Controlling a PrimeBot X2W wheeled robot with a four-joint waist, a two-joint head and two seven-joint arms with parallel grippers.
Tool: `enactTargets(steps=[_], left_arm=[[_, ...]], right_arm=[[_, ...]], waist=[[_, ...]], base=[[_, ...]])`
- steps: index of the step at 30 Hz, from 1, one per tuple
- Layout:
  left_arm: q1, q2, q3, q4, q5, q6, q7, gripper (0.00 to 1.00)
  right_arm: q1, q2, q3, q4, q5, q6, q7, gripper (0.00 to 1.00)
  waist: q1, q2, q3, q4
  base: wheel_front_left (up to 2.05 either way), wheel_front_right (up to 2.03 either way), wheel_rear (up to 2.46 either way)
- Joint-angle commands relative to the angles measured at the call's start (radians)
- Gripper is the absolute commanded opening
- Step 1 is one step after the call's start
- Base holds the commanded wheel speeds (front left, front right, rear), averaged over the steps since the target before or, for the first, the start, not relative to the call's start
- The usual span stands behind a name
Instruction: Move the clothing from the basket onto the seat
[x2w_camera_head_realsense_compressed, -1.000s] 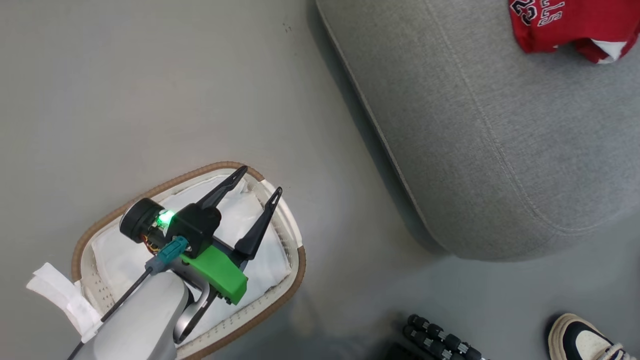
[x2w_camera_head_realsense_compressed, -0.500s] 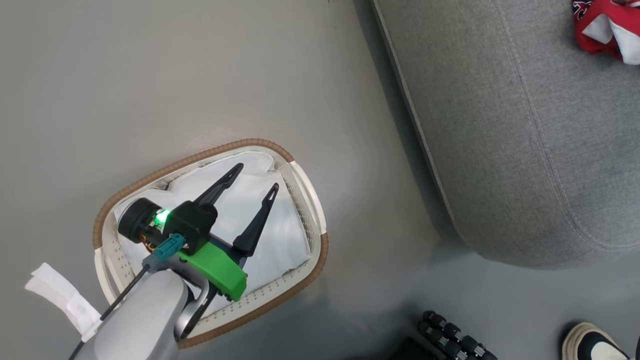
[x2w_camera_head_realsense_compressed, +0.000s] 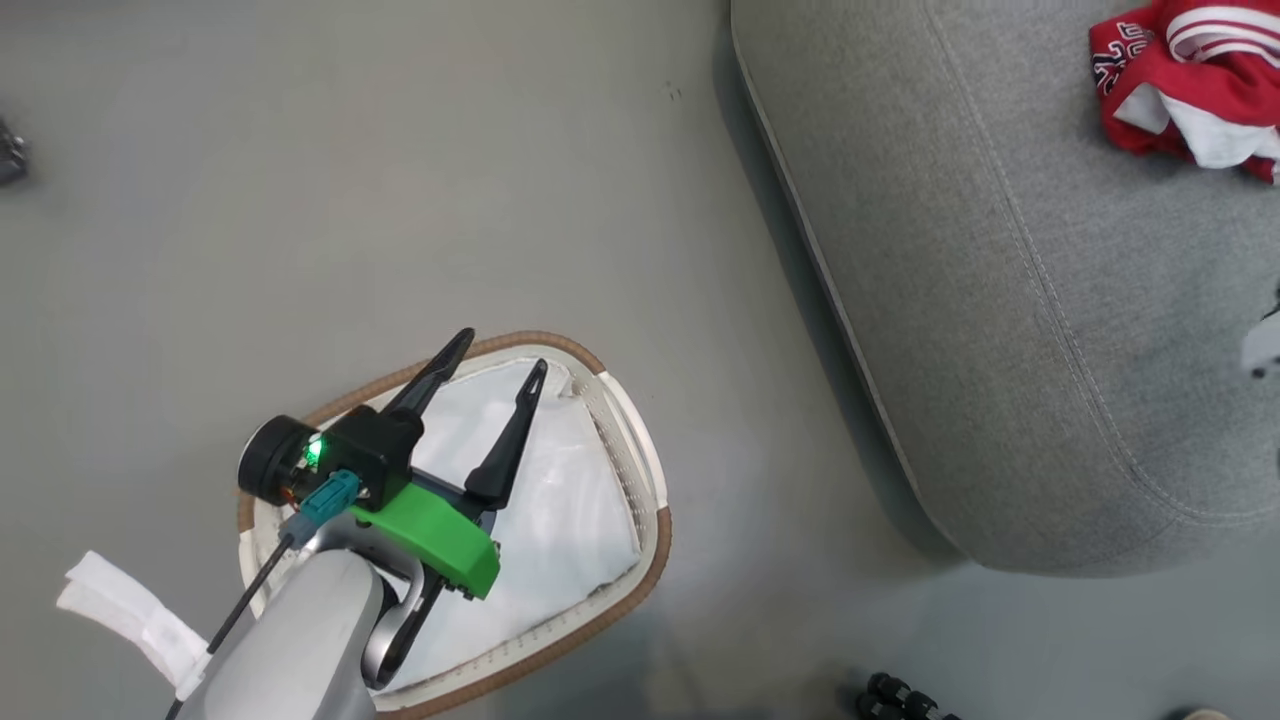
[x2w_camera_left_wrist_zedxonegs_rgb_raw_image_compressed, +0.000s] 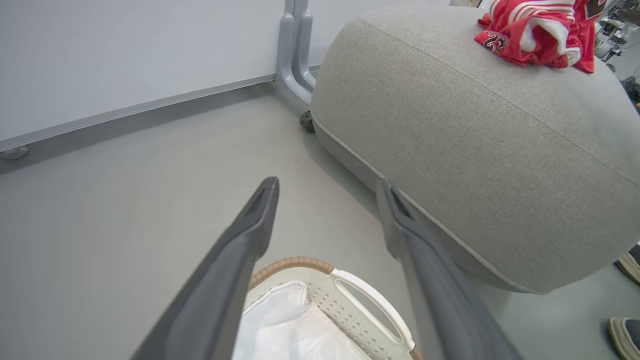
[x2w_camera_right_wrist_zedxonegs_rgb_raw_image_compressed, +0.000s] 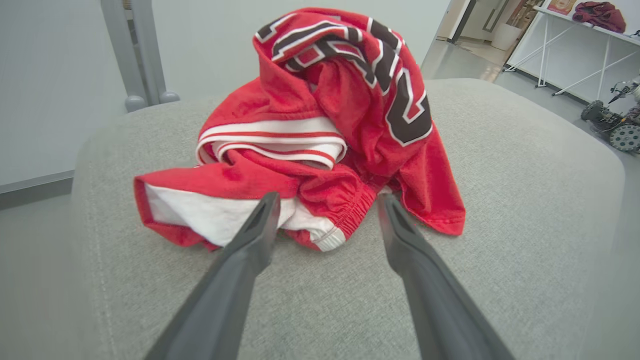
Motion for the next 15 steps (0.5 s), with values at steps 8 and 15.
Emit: enactTargets(steps=[8, 15], left_arm=[[0.077, -0.049, 0.118, 0.027, 0.035, -0.001, 0.001, 1.00], [0.120, -0.085, 0.237, 0.057, 0.068, -0.002, 0.001, 1.00]], right_arm=[[0.135, 0.067, 0.090, -0.163, 0.039, -0.001, -0.004, 1.00], [0.175, 0.121, 0.199, -0.199, 0.019, -0.001, -0.004, 1.00]], waist=[[0.0000, 0.0000, -0.133, 0.092], [0.0000, 0.0000, -0.203, 0.162]], base=[[0.00, 0.00, 0.00], [0.00, 0.00, 0.00]])
